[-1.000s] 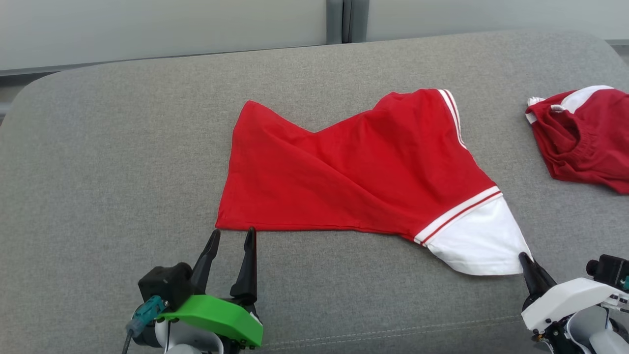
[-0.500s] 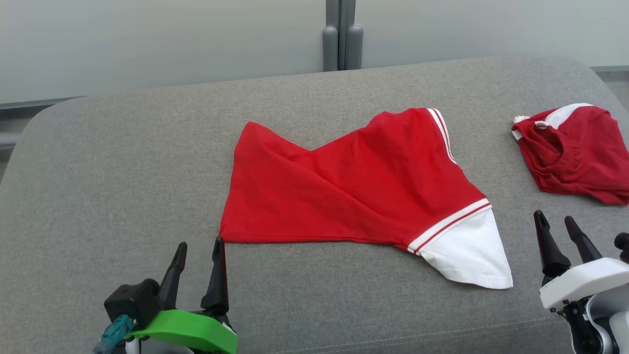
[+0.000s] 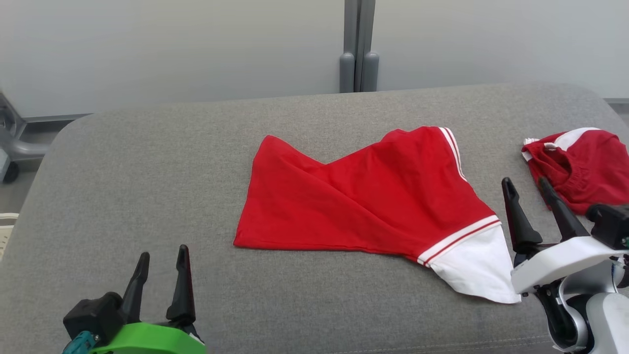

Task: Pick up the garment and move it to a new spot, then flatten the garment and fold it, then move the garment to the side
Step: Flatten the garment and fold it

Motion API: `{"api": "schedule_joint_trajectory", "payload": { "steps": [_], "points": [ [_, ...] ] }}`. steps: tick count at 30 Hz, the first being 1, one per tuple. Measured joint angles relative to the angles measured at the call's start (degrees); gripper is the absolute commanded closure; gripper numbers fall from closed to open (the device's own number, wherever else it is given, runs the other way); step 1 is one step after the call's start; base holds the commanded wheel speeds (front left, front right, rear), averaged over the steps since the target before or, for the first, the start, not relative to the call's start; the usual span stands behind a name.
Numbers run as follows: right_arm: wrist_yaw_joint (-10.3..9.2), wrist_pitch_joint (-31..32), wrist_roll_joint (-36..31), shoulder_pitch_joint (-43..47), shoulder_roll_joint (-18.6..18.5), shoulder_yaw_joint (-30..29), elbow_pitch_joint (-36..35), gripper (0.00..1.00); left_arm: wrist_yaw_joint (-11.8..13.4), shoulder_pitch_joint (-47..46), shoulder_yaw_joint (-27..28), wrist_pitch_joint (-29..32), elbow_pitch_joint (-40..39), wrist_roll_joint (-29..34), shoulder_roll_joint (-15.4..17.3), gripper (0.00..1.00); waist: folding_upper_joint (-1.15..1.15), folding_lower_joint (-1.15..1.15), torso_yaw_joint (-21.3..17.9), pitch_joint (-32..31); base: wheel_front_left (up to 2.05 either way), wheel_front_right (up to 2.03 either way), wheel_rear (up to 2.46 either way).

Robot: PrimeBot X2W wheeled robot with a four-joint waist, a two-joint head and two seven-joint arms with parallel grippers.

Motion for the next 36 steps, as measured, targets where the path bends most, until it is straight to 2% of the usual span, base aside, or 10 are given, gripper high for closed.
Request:
{"api": "schedule_joint_trajectory", "payload": {
  "steps": [10,28,36],
  "points": [
    [0.00,2.2,-6.2,1.6,3.4,0.8,-1.1,0.00,2.4,4.5,2.0,-0.2,-3.0,0.1,2.1,0.00,0.00,0.00,2.0,-1.5,0.00,0.00,0.00],
    [0.00,2.4,-8.4,2.9,5.1,1.2,0.1,0.00,2.8,6.0,0.8,0.3,-3.5,-0.2,2.5,0.00,0.00,0.00,1.8,-1.7,0.00,0.00,0.00],
    [0.00,3.6,-8.1,3.2,6.4,-3.1,3.7,0.00,2.4,5.3,0.1,0.4,-2.7,-0.2,2.0,0.00,0.00,0.00,1.3,-0.6,0.00,0.00,0.00]
  ]
}}
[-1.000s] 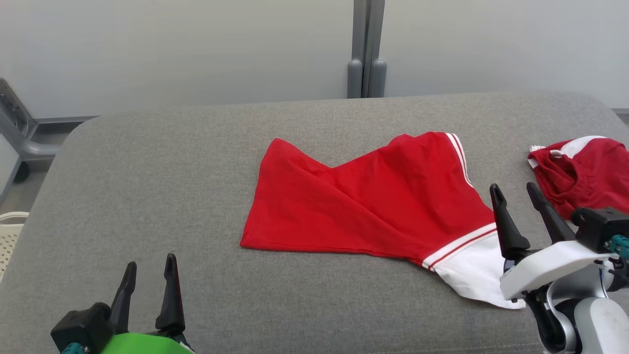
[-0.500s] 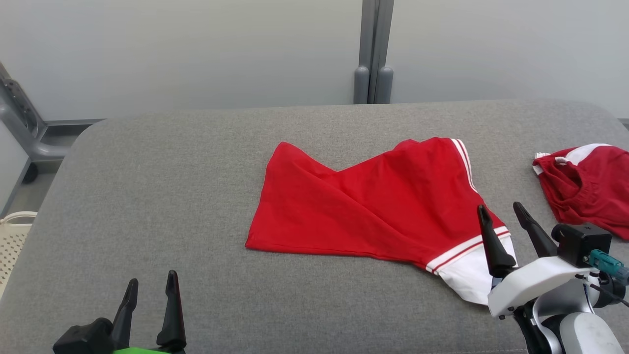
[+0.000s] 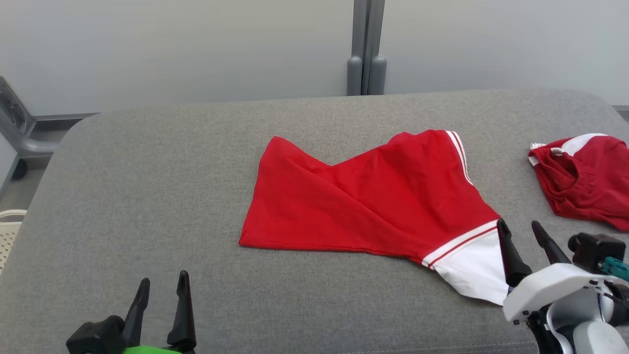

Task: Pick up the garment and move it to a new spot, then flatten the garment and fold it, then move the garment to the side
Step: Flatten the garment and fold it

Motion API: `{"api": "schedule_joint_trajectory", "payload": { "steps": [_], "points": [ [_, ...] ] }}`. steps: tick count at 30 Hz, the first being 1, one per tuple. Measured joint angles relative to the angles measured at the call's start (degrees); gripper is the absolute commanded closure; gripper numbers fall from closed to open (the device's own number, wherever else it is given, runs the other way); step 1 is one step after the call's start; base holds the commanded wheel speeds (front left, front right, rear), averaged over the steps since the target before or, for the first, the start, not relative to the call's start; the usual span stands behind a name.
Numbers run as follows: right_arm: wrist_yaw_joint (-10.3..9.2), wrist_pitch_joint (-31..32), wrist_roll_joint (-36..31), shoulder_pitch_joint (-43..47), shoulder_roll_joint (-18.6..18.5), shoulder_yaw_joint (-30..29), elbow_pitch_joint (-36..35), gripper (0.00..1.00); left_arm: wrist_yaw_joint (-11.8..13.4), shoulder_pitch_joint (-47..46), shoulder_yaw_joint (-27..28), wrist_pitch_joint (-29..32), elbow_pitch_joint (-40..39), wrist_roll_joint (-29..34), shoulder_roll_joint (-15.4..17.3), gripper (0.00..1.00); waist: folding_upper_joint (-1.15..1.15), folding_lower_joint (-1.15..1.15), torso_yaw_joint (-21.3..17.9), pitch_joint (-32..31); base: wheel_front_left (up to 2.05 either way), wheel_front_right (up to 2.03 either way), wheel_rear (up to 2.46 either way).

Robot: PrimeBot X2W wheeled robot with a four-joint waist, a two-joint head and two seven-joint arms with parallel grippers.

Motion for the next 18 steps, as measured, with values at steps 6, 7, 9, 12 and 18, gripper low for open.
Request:
{"api": "schedule_joint_trajectory", "payload": {
  "steps": [6,7,9,12,18],
  "points": [
    [-0.01,0.6,3.0,0.8,1.3,-6.9,7.6,0.00,-0.7,-1.1,-2.1,0.5,0.7,0.5,-1.3,0.00,0.00,0.00,0.0,1.3,0.00,0.00,0.00],
    [-0.01,0.6,3.5,0.9,1.5,-7.8,9.0,0.00,-0.8,-1.4,-2.4,0.7,0.9,0.5,-1.5,0.00,0.00,0.00,0.1,1.5,0.00,0.00,0.00],
    [-0.01,0.5,4.0,0.9,1.7,-9.3,12.0,0.00,-1.2,-1.9,-2.9,0.7,1.2,0.5,-1.7,0.00,0.00,0.00,0.3,2.0,0.00,0.00,0.00],
    [-0.01,0.1,4.5,0.9,1.8,-11.0,16.2,0.00,-1.6,-2.6,-3.5,1.0,1.8,0.9,-1.9,0.00,0.00,0.00,0.8,2.7,0.00,0.00,0.00],
    [0.00,-1.6,6.4,-0.2,1.9,-11.9,23.5,0.00,-2.1,-3.7,-4.1,1.2,2.7,1.2,-2.2,0.00,0.00,0.00,1.6,4.5,0.00,0.00,0.00]
  ]
}}
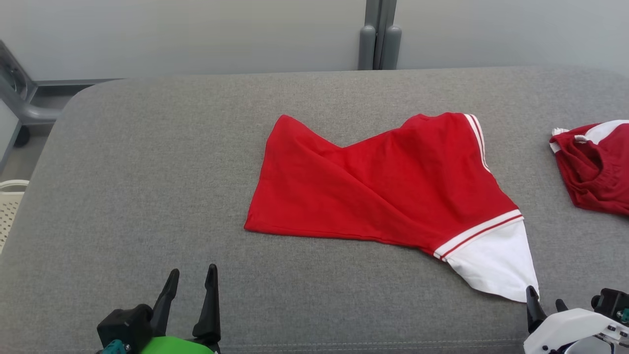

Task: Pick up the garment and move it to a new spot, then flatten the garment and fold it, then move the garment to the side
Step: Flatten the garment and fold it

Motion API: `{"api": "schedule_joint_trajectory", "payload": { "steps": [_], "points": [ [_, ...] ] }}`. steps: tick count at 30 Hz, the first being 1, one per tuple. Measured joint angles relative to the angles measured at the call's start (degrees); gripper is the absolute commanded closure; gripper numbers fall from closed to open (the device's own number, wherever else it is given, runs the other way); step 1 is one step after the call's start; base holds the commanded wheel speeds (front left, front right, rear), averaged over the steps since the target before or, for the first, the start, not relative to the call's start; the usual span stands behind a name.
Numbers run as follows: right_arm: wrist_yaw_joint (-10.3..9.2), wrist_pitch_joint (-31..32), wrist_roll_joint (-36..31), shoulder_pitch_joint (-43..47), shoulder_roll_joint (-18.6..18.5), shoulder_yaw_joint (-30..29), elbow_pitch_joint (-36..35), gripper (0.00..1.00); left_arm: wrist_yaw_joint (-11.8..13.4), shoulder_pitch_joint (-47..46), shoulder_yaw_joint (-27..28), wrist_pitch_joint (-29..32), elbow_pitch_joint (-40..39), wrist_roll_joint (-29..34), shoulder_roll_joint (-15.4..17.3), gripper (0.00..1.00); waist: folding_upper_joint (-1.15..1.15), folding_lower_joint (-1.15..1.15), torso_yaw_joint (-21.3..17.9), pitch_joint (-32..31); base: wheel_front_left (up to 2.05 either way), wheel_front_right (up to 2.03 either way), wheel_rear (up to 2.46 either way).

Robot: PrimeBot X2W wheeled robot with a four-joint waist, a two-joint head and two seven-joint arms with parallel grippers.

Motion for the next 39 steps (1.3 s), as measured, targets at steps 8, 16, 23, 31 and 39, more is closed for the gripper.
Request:
{"api": "schedule_joint_trajectory", "payload": {
  "steps": [8,16,23,31,39],
  "points": [
    [-0.01,-1.8,1.7,-3.9,0.0,1.3,7.5,0.00,-0.3,-0.6,-0.6,0.1,0.7,0.3,-0.3,0.00,0.00,0.00,1.2,0.9,0.00,0.00,0.00],
    [-0.02,-4.1,1.7,-6.8,-0.3,2.8,12.5,0.63,-0.3,-0.8,-0.9,0.3,1.0,0.3,-0.2,0.00,0.00,0.00,1.9,0.7,0.00,0.00,0.00],
    [-0.01,-6.3,1.6,-9.5,-1.2,4.5,16.3,1.00,-0.5,-0.8,-1.0,0.5,1.1,0.3,0.0,0.00,0.00,0.00,1.7,0.3,0.00,0.00,0.00],
    [-0.01,-8.0,3.4,-10.7,-2.1,7.1,14.0,1.00,-3.2,-2.6,-1.2,0.8,3.8,-2.9,-2.8,0.00,0.00,0.00,0.6,0.1,0.00,0.00,0.00],
    [-0.01,-6.4,4.7,-9.4,-3.4,10.0,7.7,1.00,-6.8,-10.6,-0.5,4.7,15.8,-9.4,-9.4,0.00,0.00,0.00,-2.5,0.9,0.00,0.00,0.00]
  ]
}}
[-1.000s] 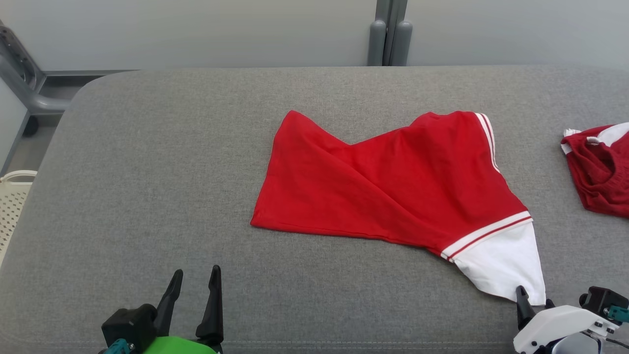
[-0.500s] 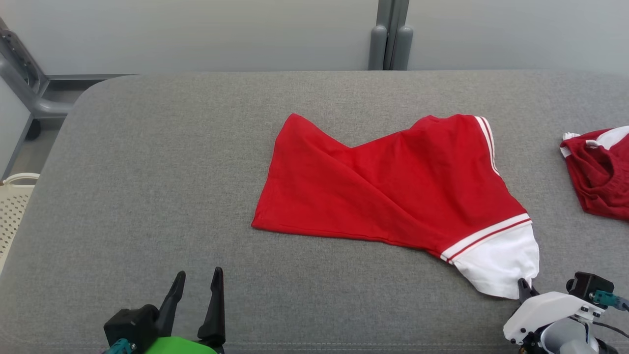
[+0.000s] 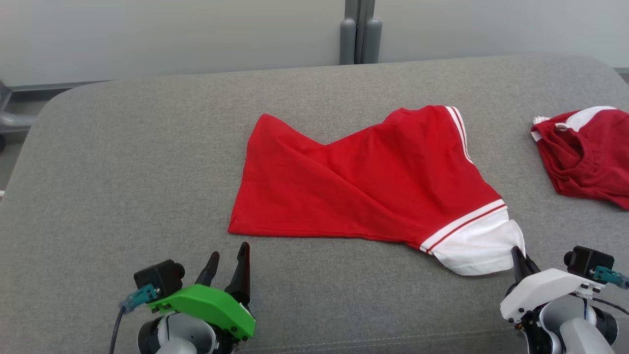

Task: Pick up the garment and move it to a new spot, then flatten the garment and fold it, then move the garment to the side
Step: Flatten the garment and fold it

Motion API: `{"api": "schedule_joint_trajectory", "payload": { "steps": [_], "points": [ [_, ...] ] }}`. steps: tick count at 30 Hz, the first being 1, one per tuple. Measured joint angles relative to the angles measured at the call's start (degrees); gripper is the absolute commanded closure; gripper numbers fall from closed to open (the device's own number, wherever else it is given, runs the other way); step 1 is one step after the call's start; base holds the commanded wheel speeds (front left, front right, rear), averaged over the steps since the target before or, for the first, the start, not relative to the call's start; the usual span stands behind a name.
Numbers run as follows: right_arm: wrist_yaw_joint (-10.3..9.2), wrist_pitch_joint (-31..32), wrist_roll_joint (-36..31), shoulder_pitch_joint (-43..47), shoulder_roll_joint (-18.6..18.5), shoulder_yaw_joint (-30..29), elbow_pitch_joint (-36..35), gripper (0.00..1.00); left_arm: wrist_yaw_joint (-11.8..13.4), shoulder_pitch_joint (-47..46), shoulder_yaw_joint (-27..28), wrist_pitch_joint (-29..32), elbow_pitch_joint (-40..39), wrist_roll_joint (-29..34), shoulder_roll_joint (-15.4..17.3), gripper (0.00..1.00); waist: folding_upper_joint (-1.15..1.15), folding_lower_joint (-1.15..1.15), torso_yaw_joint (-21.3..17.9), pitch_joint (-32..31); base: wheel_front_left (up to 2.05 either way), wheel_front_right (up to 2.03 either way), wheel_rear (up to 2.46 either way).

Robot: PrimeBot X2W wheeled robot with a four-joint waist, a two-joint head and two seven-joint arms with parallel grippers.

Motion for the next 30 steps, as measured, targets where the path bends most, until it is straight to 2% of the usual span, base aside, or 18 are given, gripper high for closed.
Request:
{"api": "schedule_joint_trajectory", "payload": {
  "steps": [7,15,24,25,26,28,29,30],
  "points": [
    [0.00,0.9,0.2,-0.1,0.2,1.9,-2.6,1.00,-1.5,-8.3,4.0,4.0,14.2,-7.9,-6.3,0.00,0.00,0.00,-3.0,1.6,0.00,0.00,0.00],
    [0.00,1.0,0.5,-1.8,0.8,4.1,-3.6,1.00,-0.8,-15.9,5.1,4.1,28.6,-7.4,-6.9,0.00,0.00,0.00,-5.6,4.2,0.00,0.00,0.00],
    [0.00,0.7,0.9,-3.4,0.9,5.4,-4.1,1.00,-4.4,-20.9,6.2,1.9,37.8,-8.1,-8.0,0.00,0.00,0.00,-7.6,6.4,0.00,0.00,0.00],
    [0.00,0.6,1.0,-3.5,0.8,5.5,-4.1,1.00,-4.8,-21.4,6.1,1.8,38.4,-8.2,-8.1,0.16,0.00,0.00,-7.7,6.5,0.00,0.00,0.00],
    [0.00,0.5,1.0,-3.6,0.8,5.6,-4.1,1.00,-5.0,-21.8,6.1,1.6,39.1,-8.2,-8.2,0.39,0.00,0.00,-7.8,6.6,0.00,0.00,0.00],
    [0.00,0.4,1.0,-3.7,0.8,5.7,-4.1,1.00,-5.4,-22.2,6.0,1.4,39.7,-8.2,-8.3,0.74,0.00,0.00,-7.9,6.6,0.00,0.00,0.00],
    [0.00,0.4,1.0,-3.7,0.7,5.8,-4.1,1.00,-5.6,-22.5,5.9,1.1,40.4,-8.2,-8.3,1.00,0.00,0.00,-8.0,6.7,0.00,0.00,0.00],
    [0.00,0.3,1.0,-3.7,0.7,5.8,-4.1,1.00,-5.9,-22.8,5.8,1.0,41.0,-8.2,-8.5,1.00,0.00,0.00,-8.0,6.7,0.00,0.00,0.00]
  ]
}}
